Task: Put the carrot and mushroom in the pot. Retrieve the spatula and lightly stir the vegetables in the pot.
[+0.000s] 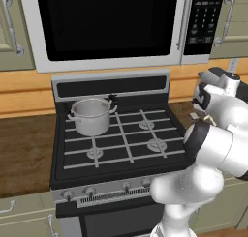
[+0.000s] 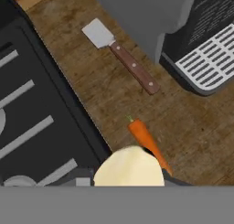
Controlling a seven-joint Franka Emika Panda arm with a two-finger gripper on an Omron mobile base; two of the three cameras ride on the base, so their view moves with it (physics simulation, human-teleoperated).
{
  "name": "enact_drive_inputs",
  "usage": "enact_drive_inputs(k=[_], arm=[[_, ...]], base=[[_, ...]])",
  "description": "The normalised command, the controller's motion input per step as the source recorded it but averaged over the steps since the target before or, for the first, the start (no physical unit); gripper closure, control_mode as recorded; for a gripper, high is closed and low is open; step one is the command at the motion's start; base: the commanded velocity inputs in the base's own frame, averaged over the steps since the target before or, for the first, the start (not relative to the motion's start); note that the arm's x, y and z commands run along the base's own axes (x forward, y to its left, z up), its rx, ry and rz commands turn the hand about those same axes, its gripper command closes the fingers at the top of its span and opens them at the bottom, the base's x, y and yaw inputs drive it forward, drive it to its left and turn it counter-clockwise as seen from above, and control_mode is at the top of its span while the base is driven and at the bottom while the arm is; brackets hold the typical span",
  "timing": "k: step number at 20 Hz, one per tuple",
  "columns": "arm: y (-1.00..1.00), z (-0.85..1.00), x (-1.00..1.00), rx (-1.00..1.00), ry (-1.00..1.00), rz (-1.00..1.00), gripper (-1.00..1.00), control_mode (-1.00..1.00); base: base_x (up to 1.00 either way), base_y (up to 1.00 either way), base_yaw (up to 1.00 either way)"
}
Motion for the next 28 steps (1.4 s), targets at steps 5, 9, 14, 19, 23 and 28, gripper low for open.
enact_drive_inputs(k=[5, 9, 14, 19, 23, 28], arm=[[1.0, 0.43, -0.02, -0.18, -0.13, 0.23, 1.0, -1.0], [1.0, 0.48, 0.0, -0.14, -0.04, 0.26, 1.0, -1.0], [1.0, 0.48, 0.02, -0.12, -0.03, 0.26, 1.0, -1.0], [1.0, 0.45, 0.16, -0.12, -0.02, 0.23, 1.0, -1.0], [1.0, 0.33, 0.13, -0.14, -0.05, 0.21, 1.0, -1.0], [1.0, 0.21, 0.0, -0.17, -0.08, 0.21, 1.0, -1.0]], base=[[0.0, 0.0, 0.0], [0.0, 0.0, 0.0], [0.0, 0.0, 0.0], [0.0, 0.0, 0.0], [0.0, 0.0, 0.0], [0.0, 0.0, 0.0]])
